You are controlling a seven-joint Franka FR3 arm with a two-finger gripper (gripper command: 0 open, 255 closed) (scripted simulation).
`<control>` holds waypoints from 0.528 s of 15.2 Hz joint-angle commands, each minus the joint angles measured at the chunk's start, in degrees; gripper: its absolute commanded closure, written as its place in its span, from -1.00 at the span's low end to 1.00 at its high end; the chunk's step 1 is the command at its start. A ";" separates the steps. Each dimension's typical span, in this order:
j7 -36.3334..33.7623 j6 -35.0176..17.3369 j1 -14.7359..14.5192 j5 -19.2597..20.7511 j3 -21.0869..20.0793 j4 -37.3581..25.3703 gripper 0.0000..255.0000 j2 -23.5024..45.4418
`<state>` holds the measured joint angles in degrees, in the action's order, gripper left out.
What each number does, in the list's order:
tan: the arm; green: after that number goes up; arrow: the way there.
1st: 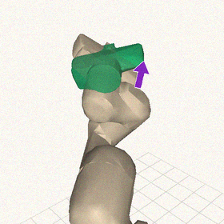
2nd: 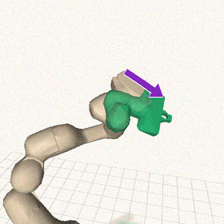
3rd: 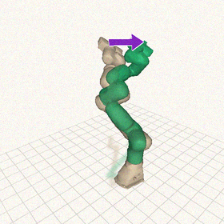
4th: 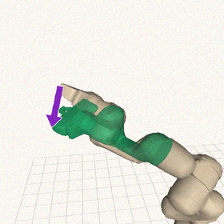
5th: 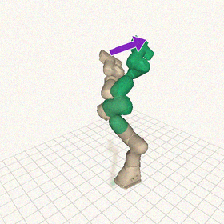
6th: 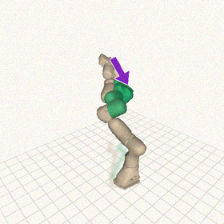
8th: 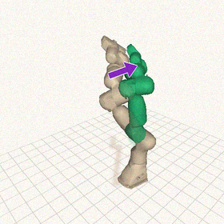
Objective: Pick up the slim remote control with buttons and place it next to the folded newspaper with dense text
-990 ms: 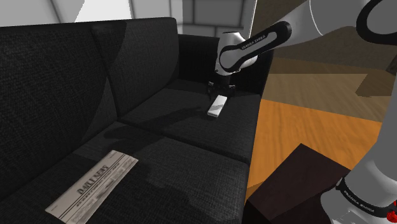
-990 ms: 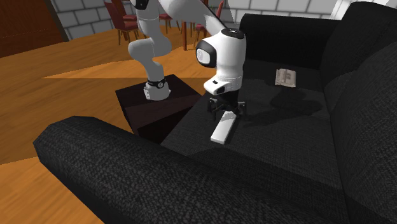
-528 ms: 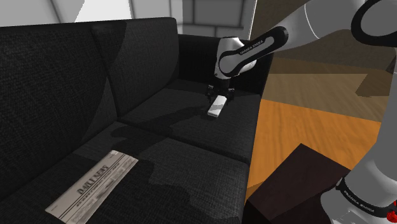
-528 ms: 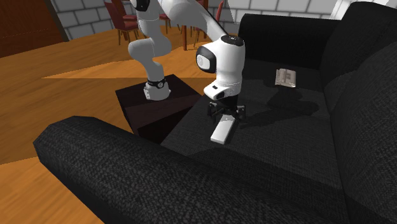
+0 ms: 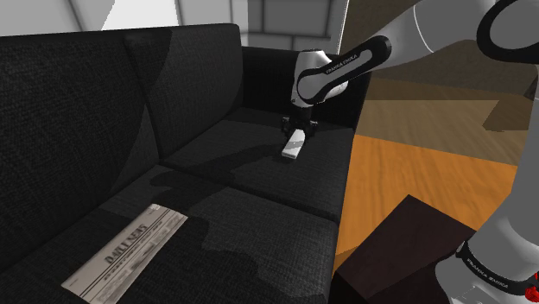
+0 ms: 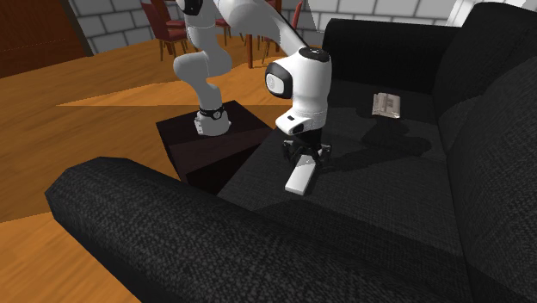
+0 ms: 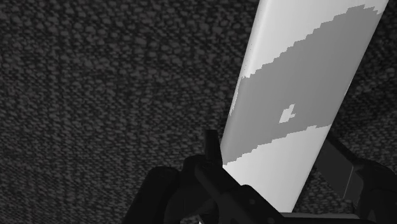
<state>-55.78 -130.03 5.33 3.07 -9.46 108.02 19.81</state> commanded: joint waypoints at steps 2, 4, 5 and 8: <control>0.01 0.00 -0.01 0.02 0.00 0.02 1.00 0.06; 0.02 0.00 0.00 0.01 0.00 0.04 1.00 0.04; 0.01 -0.01 0.00 0.01 0.00 0.05 1.00 0.03; 0.17 1.93 0.08 -0.26 -0.11 -0.70 1.00 -1.16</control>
<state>-55.67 -128.64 5.37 2.92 -9.53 107.38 19.13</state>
